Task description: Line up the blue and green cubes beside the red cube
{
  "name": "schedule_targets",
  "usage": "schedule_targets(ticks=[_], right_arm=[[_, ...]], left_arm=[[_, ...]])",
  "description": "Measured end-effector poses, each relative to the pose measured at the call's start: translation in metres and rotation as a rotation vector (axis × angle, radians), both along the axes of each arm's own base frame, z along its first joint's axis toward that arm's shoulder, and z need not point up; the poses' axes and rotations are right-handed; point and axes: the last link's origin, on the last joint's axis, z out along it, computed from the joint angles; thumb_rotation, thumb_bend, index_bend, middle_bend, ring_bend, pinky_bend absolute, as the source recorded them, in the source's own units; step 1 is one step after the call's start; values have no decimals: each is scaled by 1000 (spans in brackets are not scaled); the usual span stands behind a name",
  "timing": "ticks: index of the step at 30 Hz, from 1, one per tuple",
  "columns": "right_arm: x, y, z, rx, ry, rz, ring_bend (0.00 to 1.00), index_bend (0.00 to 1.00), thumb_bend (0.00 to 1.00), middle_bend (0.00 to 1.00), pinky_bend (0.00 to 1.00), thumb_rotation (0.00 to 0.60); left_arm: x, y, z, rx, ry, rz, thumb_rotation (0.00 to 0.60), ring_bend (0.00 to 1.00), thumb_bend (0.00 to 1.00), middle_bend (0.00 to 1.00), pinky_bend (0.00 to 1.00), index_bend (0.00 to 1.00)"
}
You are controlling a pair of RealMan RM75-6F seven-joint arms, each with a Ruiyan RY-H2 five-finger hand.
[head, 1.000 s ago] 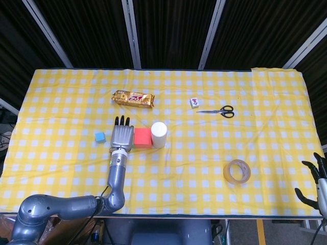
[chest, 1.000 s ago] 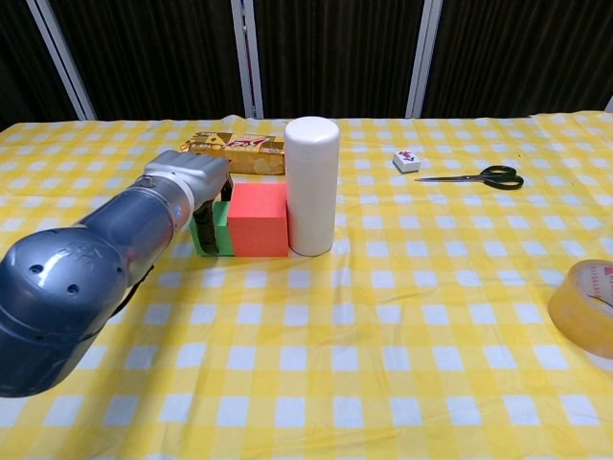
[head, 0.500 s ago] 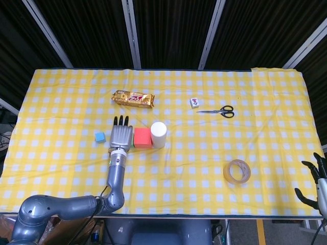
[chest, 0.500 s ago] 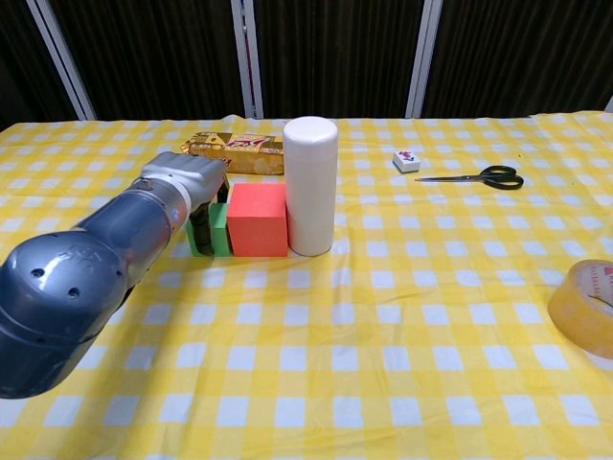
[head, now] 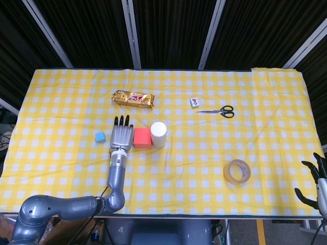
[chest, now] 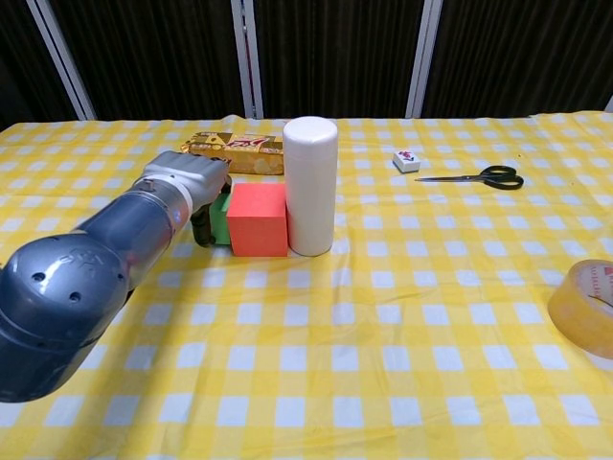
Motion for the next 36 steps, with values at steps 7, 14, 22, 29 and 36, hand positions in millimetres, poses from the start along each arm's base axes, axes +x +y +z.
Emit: schedule_targets(ticks=[7, 14, 22, 29, 36], right_arm=[[0, 0, 1, -4, -2, 2, 0, 211, 317, 0, 0, 600], [0, 1, 1, -4, -2, 2, 0, 211, 318, 0, 0, 600], [0, 0, 2, -4, -3, 2, 0, 212, 318, 0, 0, 600], [1, 1, 2, -7, -4, 2, 0, 212, 317, 0, 0, 600], [0, 1, 3, -9, -6, 2, 0, 212, 317, 0, 0, 600]], left_arm=[[2, -1, -1, 2, 2, -7, 600, 0, 431, 1, 0, 326], [3, -2, -2, 0, 3, -13, 600, 0, 431, 0, 0, 295], [5, -3, 0, -2, 1, -22, 600, 0, 418, 0, 0, 257], [5, -5, 0, -12, 4, -22, 600, 0, 418, 0, 0, 252], [5, -4, 0, -11, 6, -24, 600, 0, 415, 0, 0, 245]])
